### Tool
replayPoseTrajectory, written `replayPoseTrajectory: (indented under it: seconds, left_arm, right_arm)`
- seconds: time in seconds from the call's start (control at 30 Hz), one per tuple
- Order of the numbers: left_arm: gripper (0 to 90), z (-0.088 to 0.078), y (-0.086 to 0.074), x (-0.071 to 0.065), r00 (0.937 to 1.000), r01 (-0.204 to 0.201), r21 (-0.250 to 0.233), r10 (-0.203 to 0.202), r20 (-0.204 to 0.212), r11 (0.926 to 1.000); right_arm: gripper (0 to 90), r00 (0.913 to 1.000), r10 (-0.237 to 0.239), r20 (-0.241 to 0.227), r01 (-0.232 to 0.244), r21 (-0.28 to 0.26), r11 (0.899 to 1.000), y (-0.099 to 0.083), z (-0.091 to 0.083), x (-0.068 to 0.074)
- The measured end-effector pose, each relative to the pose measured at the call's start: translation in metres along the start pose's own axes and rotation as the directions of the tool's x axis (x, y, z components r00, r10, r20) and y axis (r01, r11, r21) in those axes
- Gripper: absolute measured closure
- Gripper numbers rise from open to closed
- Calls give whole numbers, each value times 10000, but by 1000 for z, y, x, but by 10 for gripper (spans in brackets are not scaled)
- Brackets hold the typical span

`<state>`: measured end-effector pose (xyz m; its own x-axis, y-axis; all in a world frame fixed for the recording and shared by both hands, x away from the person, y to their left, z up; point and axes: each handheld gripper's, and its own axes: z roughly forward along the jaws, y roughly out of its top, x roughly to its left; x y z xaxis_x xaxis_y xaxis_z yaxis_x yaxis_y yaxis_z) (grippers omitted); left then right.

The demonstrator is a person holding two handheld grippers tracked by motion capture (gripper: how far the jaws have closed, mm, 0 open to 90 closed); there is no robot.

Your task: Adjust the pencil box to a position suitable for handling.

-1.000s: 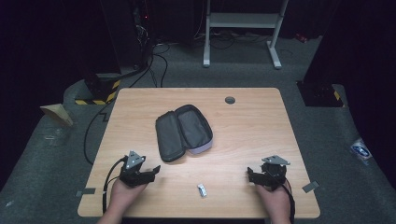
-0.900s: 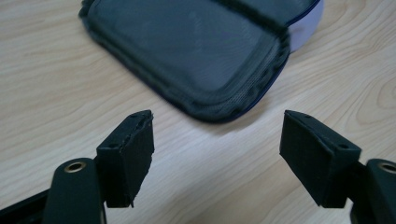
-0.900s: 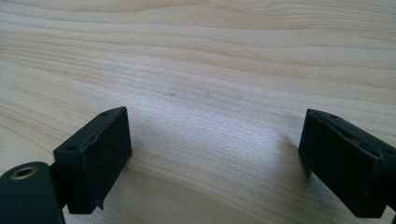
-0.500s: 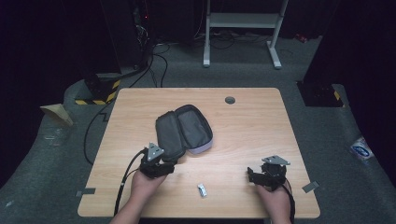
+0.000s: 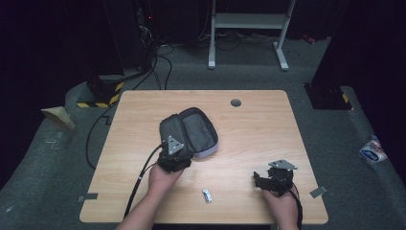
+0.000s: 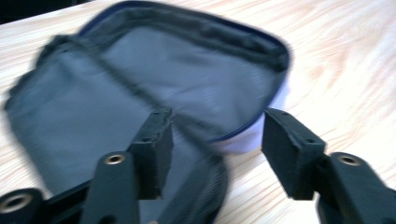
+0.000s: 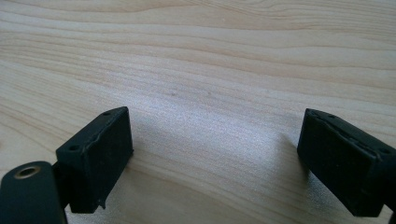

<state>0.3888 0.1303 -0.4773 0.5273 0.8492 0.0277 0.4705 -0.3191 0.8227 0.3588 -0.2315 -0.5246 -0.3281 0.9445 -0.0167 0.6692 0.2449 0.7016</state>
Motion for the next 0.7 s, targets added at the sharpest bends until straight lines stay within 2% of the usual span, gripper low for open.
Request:
replayPoseTrajectory:
  seconds: [0.13,0.33,0.53,0.7]
  left_arm:
    - [490,15,11,-15,9990,-17,145,10,445,9999]
    - [565,35,24,-29,9980,-79,385,54,637,9992]
    - [633,47,24,-34,9974,123,620,-167,706,9980]
    - [653,47,20,-38,9962,107,636,-162,856,9979]
  right_arm:
    - [100,10000,16,-3,-16,-22,10000,0,0,0]
    - [101,10000,19,-2,-19,-19,10000,0,0,0]
    - [104,10000,5,-11,-6,-34,10000,-1,-1,1]
    - [103,10000,5,-12,-5,-34,10000,-1,-1,1]
